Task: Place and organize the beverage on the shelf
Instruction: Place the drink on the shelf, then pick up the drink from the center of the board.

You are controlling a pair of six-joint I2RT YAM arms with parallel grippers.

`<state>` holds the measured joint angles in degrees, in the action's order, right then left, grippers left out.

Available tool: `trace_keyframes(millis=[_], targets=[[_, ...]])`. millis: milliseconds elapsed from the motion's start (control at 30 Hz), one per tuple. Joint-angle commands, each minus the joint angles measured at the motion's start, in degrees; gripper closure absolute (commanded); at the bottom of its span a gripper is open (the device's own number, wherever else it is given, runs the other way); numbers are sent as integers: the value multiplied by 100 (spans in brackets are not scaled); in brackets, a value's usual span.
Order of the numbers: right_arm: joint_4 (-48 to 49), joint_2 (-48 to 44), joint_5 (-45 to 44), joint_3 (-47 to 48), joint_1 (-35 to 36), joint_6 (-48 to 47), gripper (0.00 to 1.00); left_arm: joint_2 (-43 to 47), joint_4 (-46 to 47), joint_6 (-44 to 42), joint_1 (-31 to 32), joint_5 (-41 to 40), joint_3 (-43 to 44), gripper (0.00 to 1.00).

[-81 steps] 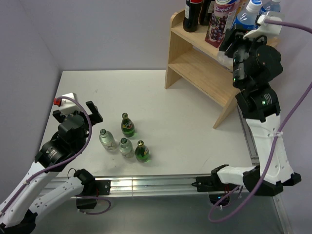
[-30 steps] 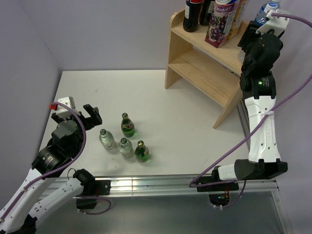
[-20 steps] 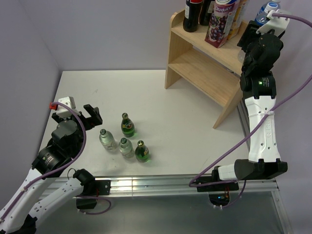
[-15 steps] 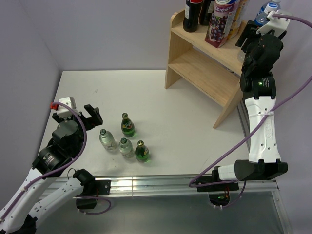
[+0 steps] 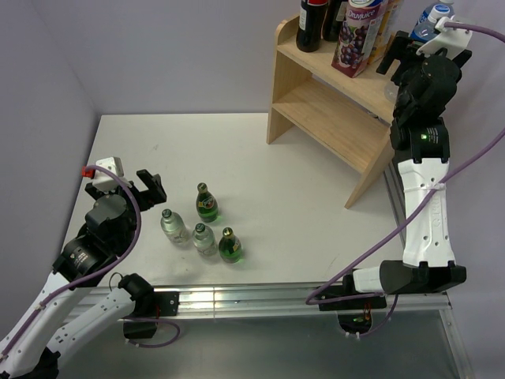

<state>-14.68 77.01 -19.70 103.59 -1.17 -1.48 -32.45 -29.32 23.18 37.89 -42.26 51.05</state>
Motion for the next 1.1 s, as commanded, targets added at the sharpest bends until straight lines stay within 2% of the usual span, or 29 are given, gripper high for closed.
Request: trace_keyframes(millis=[0,233,367,500,633,733,800,867,933,1067], targets=[[-44,-292,195,152,-24,60,0,-7,225,-68,-18,16,-7,1],[-123,-854,502,-146,-15,295,0,-104,199,-7,-36,-19,2,1],[-535,-1179,695,47,-15,481,0,-227,164,73,-71,-28,2,1],[-843,-1609,1248,-93,-6,937,0,-402,146,134,-194,148,28,1],[-932,-2224,2292,-611,29,1587,0,-753,32,318,-405,393,81,0],[-949,-2699,2838,-1042,90,1992,0,-938,-12,477,-721,683,72,0],[-853,-2946,3541,-1384,91,2203,0,-1000,-82,652,-1001,867,116,1],[-922,-3017,3990,-1604,414,2336,0,-1036,-48,679,-1239,1017,90,1],[-1019,-3008,4045,-1728,678,2214,0,-1149,-65,609,-1319,1184,142,1],[-1537,-2938,3079,-2026,1828,1783,0,-1387,-337,512,-1345,1597,616,1]])
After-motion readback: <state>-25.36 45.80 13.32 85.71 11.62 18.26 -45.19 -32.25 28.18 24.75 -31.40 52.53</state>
